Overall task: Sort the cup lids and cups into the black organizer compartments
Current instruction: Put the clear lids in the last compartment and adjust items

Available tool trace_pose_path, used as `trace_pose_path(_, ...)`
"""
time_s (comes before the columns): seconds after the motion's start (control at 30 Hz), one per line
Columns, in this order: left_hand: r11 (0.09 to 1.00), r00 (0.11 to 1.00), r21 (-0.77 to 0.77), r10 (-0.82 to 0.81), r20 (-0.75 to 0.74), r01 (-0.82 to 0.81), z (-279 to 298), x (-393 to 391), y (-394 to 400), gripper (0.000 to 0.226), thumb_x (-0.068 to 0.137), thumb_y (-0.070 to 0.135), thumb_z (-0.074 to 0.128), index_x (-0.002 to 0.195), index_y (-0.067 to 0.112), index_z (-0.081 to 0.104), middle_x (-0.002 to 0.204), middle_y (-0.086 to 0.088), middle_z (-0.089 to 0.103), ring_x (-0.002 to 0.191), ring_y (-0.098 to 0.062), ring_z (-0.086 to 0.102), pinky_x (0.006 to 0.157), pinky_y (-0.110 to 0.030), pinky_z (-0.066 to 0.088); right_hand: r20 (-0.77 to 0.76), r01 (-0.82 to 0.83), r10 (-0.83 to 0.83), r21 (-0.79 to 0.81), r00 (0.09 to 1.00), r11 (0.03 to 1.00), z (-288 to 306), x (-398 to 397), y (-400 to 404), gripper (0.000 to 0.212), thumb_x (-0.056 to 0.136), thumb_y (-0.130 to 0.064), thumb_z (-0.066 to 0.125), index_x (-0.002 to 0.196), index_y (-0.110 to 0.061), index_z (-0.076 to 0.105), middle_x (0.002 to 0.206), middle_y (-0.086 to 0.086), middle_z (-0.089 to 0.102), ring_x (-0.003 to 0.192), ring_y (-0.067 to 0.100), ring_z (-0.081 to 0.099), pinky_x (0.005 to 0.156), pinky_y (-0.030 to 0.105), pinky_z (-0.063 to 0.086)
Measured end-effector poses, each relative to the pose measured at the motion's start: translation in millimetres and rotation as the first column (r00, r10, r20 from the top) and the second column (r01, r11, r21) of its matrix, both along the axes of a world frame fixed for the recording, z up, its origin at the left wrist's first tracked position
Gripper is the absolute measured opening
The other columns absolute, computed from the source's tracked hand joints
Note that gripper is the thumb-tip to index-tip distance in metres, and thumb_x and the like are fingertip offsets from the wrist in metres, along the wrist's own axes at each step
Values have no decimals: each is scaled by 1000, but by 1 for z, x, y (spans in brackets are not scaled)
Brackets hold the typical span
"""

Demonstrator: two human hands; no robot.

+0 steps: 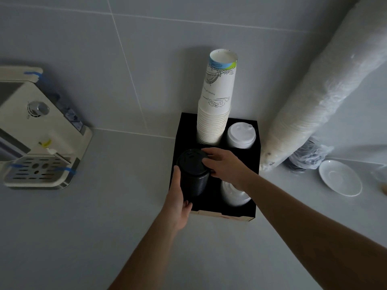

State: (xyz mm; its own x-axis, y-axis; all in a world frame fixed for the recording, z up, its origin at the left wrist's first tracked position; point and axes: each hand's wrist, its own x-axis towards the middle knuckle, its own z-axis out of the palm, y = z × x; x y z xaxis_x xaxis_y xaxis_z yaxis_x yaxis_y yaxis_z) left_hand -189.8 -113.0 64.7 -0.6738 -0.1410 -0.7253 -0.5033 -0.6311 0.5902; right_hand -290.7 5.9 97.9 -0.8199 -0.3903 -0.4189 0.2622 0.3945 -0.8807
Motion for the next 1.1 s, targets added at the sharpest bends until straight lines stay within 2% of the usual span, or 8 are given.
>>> trace_pose_path(0.23, 999, 999, 37, -29, 21, 28, -1, -3, 4, 88, 79, 71, 50, 147, 18, 35, 150, -10, 42, 141, -26, 34, 115, -39, 27, -1, 31, -31, -31, 1000, 999, -3, 5, 14, 24, 90, -12, 62, 108, -27, 68, 104, 7, 75, 88, 22, 64, 82, 39, 53)
trace_pose_path(0.43, 999, 999, 20, -48, 14, 48, -3, -4, 1, 89, 76, 73, 51, 145, 19, 37, 147, -10, 45, 138, -26, 38, 116, -39, 28, -26, 57, -58, -38, 998, 998, -5, 10, 13, 23, 90, -16, 62, 98, -37, 67, 102, 4, 76, 88, 26, 66, 92, 53, 53)
trace_pose_path(0.63, 997, 999, -57, -50, 19, 51, -3, -4, -7, 101, 66, 77, 59, 148, 22, 33, 153, -6, 37, 142, -26, 33, 115, -40, 30, -25, 67, -69, -51, 997, 996, 1, 14, 13, 31, 89, -14, 62, 87, -44, 69, 101, -1, 77, 98, 21, 70, 100, 51, 50)
trace_pose_path(0.73, 992, 998, -111, -54, 14, 55, -2, -5, -14, 91, 73, 69, 61, 146, 21, 37, 153, -5, 39, 140, -23, 36, 111, -36, 34, 15, 82, -81, -93, 997, 992, 4, 15, 13, 33, 91, -7, 60, 92, -38, 68, 103, 2, 76, 107, 31, 68, 102, 49, 49)
trace_pose_path(0.8, 990, 999, -130, -50, 2, 50, -1, -6, -19, 79, 80, 60, 60, 144, 18, 40, 151, -6, 41, 139, -21, 38, 109, -34, 35, 27, 80, -78, -104, 997, 991, 4, 15, 15, 32, 91, -6, 60, 107, -33, 68, 104, -5, 75, 104, 19, 69, 103, 41, 50)
trace_pose_path(0.9, 986, 999, -162, -38, -35, 32, 10, -9, -26, 65, 90, 48, 56, 142, 12, 43, 147, -7, 46, 136, -19, 42, 110, -33, 34, 19, 81, -80, -68, 997, 994, 4, 10, 21, 48, 89, -15, 64, 136, -23, 56, 129, -1, 66, 111, 11, 64, 106, 38, 48)
trace_pose_path(1.03, 955, 988, -296, -71, -136, 28, 33, -12, -37, 48, 96, 34, 51, 136, 8, 50, 131, -5, 59, 120, -17, 54, 106, -32, 38, -104, 76, -72, 33, 992, 997, 14, 5, 41, 49, 87, -21, 67, 135, -26, 57, 135, -1, 62, 119, 10, 60, 109, 38, 45)
trace_pose_path(1.1, 903, 975, -430, -99, -197, 5, 44, -17, -42, 30, 95, 28, 54, 120, 13, 63, 122, -6, 65, 115, -19, 60, 100, -32, 45, -170, 88, -71, 95, 983, 992, 21, -2, 54, 46, 88, -20, 67, 133, -24, 60, 131, -2, 65, 115, 8, 62, 109, 34, 43)
